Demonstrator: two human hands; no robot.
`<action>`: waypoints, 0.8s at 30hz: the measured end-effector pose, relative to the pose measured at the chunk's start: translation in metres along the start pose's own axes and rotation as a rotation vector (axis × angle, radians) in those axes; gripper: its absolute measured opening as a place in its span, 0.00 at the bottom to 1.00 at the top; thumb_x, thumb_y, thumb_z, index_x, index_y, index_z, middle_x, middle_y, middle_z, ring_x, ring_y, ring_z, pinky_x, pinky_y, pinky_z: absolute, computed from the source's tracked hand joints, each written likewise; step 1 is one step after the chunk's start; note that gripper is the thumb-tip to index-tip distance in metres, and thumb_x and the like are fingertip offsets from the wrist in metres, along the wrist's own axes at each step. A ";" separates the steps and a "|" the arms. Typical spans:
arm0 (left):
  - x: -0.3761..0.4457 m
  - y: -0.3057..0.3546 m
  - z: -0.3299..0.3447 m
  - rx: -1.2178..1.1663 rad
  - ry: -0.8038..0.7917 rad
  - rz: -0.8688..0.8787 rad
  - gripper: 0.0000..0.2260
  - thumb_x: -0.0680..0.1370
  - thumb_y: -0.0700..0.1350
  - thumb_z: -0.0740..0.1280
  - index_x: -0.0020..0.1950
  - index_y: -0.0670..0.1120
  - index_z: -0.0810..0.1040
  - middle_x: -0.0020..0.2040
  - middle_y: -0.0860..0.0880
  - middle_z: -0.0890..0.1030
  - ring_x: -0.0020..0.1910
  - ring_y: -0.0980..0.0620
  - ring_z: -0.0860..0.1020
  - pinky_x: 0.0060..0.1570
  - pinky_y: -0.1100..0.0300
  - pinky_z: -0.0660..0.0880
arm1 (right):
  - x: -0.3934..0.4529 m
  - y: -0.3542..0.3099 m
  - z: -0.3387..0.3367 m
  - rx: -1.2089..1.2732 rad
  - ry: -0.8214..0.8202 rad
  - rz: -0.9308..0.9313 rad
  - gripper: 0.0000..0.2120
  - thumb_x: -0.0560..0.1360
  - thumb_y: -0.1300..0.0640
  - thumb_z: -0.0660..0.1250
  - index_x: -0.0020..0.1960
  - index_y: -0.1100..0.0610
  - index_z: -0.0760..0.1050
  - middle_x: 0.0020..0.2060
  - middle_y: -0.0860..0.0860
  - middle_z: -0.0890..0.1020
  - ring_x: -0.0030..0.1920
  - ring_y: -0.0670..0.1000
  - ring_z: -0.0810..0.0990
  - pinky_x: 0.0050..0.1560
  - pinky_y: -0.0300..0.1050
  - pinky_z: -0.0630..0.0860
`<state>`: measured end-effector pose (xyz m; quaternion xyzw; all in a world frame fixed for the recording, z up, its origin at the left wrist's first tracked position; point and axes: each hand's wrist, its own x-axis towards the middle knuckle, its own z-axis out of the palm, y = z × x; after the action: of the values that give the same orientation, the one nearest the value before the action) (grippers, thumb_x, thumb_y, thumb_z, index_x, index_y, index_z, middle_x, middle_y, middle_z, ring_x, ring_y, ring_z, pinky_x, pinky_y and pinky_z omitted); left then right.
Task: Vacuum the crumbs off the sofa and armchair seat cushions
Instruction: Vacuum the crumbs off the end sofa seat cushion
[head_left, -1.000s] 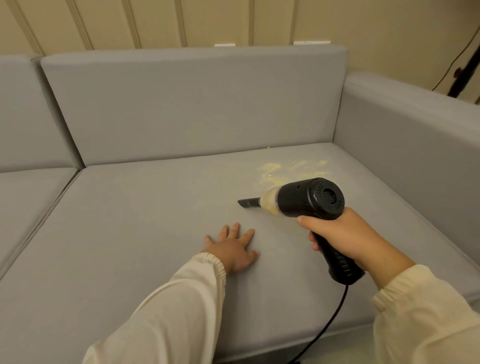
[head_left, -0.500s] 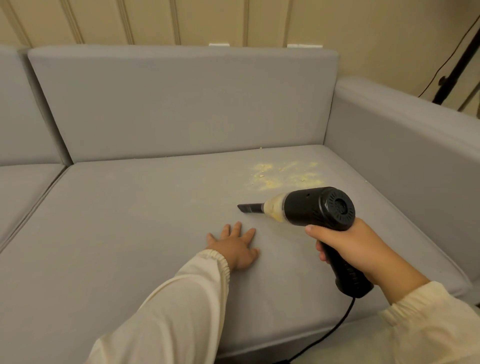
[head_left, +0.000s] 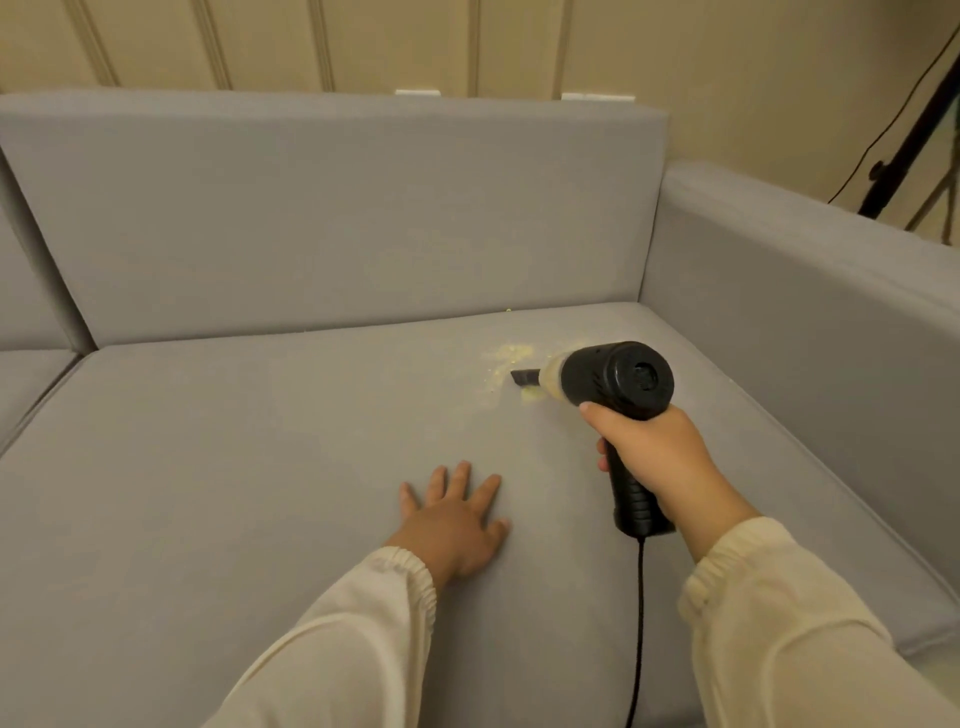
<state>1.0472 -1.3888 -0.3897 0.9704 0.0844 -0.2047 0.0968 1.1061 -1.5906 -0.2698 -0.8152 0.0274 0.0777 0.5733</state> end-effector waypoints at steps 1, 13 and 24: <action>0.002 0.001 0.001 -0.003 -0.001 0.000 0.30 0.84 0.66 0.47 0.84 0.63 0.41 0.85 0.51 0.37 0.84 0.44 0.38 0.77 0.30 0.38 | 0.001 0.003 0.001 -0.006 0.002 0.000 0.10 0.76 0.52 0.77 0.50 0.58 0.83 0.40 0.61 0.87 0.35 0.53 0.85 0.45 0.49 0.84; 0.005 0.008 0.001 0.002 -0.013 0.031 0.30 0.84 0.66 0.48 0.84 0.62 0.41 0.85 0.51 0.37 0.83 0.44 0.37 0.77 0.31 0.38 | -0.014 0.016 -0.041 0.035 0.028 0.045 0.11 0.75 0.51 0.78 0.54 0.54 0.82 0.40 0.60 0.87 0.37 0.56 0.86 0.47 0.56 0.86; 0.002 0.018 0.008 0.012 -0.009 0.052 0.30 0.84 0.66 0.48 0.84 0.63 0.41 0.85 0.51 0.37 0.83 0.44 0.37 0.77 0.33 0.37 | -0.019 0.025 -0.036 -0.040 -0.014 -0.018 0.10 0.76 0.51 0.78 0.50 0.56 0.83 0.41 0.60 0.88 0.35 0.52 0.86 0.43 0.49 0.84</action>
<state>1.0496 -1.4079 -0.3952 0.9718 0.0574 -0.2072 0.0966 1.0876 -1.6340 -0.2785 -0.8262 0.0146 0.0787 0.5577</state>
